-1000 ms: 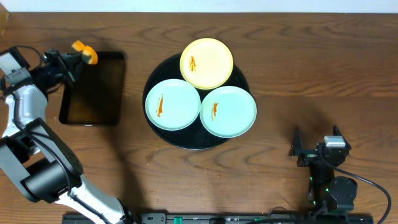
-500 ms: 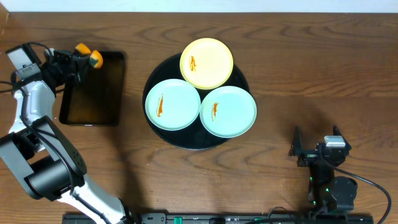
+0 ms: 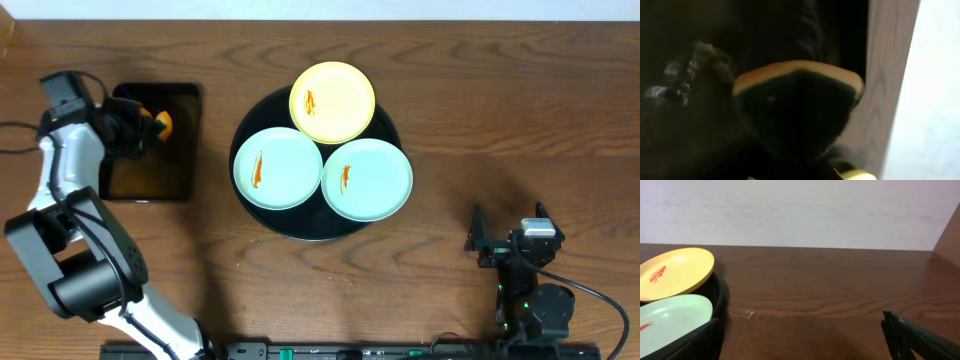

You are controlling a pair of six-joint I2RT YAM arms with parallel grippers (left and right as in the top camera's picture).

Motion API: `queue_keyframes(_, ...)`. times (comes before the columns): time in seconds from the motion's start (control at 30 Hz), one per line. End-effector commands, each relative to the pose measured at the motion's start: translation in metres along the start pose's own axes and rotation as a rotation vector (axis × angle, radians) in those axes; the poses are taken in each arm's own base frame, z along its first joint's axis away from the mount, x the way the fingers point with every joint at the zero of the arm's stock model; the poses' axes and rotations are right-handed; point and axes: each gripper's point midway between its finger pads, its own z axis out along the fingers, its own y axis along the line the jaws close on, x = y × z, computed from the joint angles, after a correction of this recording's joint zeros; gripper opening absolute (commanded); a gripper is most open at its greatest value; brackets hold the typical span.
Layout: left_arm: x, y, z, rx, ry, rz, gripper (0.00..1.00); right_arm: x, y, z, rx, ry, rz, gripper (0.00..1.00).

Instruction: Clean dirty plates on tray and stack at the side

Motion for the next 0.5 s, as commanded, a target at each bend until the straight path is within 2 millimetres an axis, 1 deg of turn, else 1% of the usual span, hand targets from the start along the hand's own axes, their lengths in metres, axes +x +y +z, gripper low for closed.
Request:
queue_keyframes(0.0,0.008,-0.056,-0.018,0.226,0.043,0.189,0.07,0.001,-0.003,0.0,0.013,0.003,-0.008,0.99)
queue_keyframes(0.03,0.022,-0.091,-0.035,0.404,0.122,0.265,0.08,0.001,-0.003,0.0,0.013,0.003,-0.008,0.99)
queue_keyframes(0.07,0.031,-0.11,-0.049,0.509,0.162,0.322,0.07,0.001,-0.003,0.0,0.013,0.003,-0.008,0.99)
queue_keyframes(0.1,0.036,-0.124,-0.06,0.583,0.18,0.367,0.07,0.001,-0.003,0.0,0.013,0.003,-0.008,0.99)
queue_keyframes(0.13,0.039,-0.143,-0.079,0.68,0.183,0.428,0.07,0.001,-0.003,0.0,0.013,0.003,-0.008,0.99)
queue_keyframes(0.17,0.04,-0.147,-0.084,0.702,0.179,0.44,0.07,0.001,-0.003,0.0,0.013,0.003,-0.008,0.99)
queue_keyframes(0.2,0.038,-0.161,-0.101,0.755,0.14,0.478,0.07,0.001,-0.003,0.0,0.013,0.003,-0.008,0.99)
queue_keyframes(0.27,0.033,-0.167,-0.112,0.773,0.089,0.503,0.07,0.001,-0.003,0.0,0.013,0.003,-0.008,0.99)
queue_keyframes(0.33,0.029,-0.166,-0.11,0.764,0.05,0.541,0.07,0.001,-0.003,0.0,0.013,0.003,-0.008,0.99)
queue_keyframes(0.37,0.026,-0.159,-0.102,0.72,0.024,0.561,0.07,0.001,-0.003,0.0,0.013,0.003,-0.008,0.99)
queue_keyframes(0.4,0.02,-0.146,-0.09,0.642,-0.01,0.564,0.07,0.001,-0.003,0.0,0.013,0.003,-0.008,0.99)
queue_keyframes(0.47,-0.004,-0.094,-0.058,0.345,-0.108,0.505,0.07,0.001,-0.003,0.0,0.013,0.003,-0.008,0.99)
